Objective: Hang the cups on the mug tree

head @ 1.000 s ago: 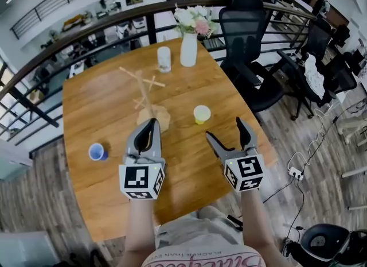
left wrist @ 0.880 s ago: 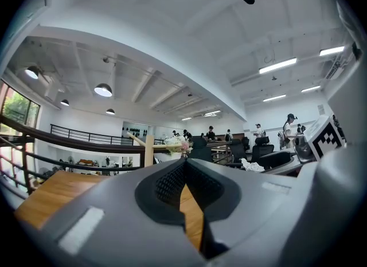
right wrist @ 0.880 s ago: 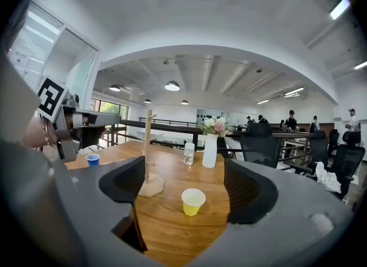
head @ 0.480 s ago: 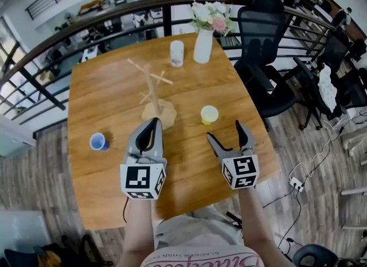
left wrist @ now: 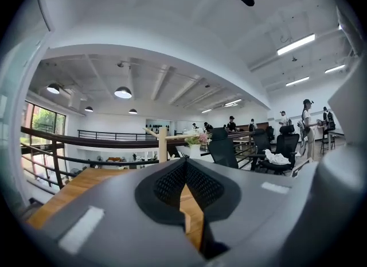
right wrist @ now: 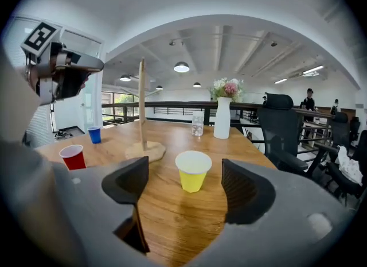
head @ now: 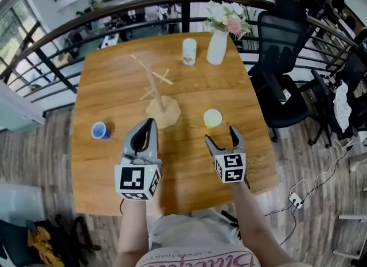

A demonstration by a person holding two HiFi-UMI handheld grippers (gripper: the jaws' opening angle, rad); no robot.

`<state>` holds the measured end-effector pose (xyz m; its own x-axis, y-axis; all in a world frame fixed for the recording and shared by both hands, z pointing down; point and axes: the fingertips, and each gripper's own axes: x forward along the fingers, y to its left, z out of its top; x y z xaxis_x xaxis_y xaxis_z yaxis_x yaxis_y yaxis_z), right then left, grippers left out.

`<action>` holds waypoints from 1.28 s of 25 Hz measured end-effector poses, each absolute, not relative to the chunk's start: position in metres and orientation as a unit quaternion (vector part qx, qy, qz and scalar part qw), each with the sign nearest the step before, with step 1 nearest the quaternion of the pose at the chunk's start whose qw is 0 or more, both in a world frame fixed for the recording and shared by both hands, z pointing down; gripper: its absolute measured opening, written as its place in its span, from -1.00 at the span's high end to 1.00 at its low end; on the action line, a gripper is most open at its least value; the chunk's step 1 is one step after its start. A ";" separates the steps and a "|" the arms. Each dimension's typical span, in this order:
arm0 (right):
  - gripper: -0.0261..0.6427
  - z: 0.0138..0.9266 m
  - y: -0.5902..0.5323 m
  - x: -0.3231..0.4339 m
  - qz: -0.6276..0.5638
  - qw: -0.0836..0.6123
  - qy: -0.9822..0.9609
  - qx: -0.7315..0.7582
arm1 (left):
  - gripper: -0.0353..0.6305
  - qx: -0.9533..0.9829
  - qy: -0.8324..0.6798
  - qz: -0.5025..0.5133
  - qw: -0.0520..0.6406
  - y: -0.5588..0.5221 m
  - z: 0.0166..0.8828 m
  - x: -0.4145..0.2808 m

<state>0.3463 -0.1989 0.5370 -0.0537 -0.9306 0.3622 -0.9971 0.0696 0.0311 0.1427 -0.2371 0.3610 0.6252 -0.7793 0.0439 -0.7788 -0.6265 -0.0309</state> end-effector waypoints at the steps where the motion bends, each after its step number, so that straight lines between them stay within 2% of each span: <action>1: -0.25 0.545 -0.202 0.347 0.123 0.146 -0.718 0.669 | 0.85 -0.898 0.438 -0.031 0.006 -0.237 0.361 0.141; 12: -0.19 0.610 -0.241 0.356 0.191 0.173 -0.724 0.639 | 0.85 -0.873 0.484 -0.058 0.006 -0.238 0.368 0.135; 17: -0.19 0.624 -0.255 0.360 0.191 0.203 -0.729 0.626 | 0.85 -0.867 0.493 -0.072 0.010 -0.238 0.370 0.134; 19: -0.09 0.628 -0.258 0.358 0.188 0.221 -0.728 0.621 | 0.85 -0.864 0.497 -0.076 0.011 -0.238 0.371 0.132; 24: -0.08 0.630 -0.267 0.354 0.178 0.240 -0.732 0.612 | 0.85 -0.862 0.500 -0.084 0.009 -0.237 0.375 0.134; 27: 0.04 0.630 -0.269 0.352 0.172 0.257 -0.733 0.606 | 0.85 -0.863 0.497 -0.087 0.009 -0.235 0.379 0.136; 29: 0.20 0.631 -0.269 0.353 0.170 0.267 -0.730 0.606 | 0.85 -0.864 0.497 -0.087 0.009 -0.234 0.380 0.137; 32: 0.22 0.628 -0.269 0.353 0.164 0.264 -0.733 0.604 | 0.85 -0.864 0.496 -0.085 0.009 -0.233 0.379 0.139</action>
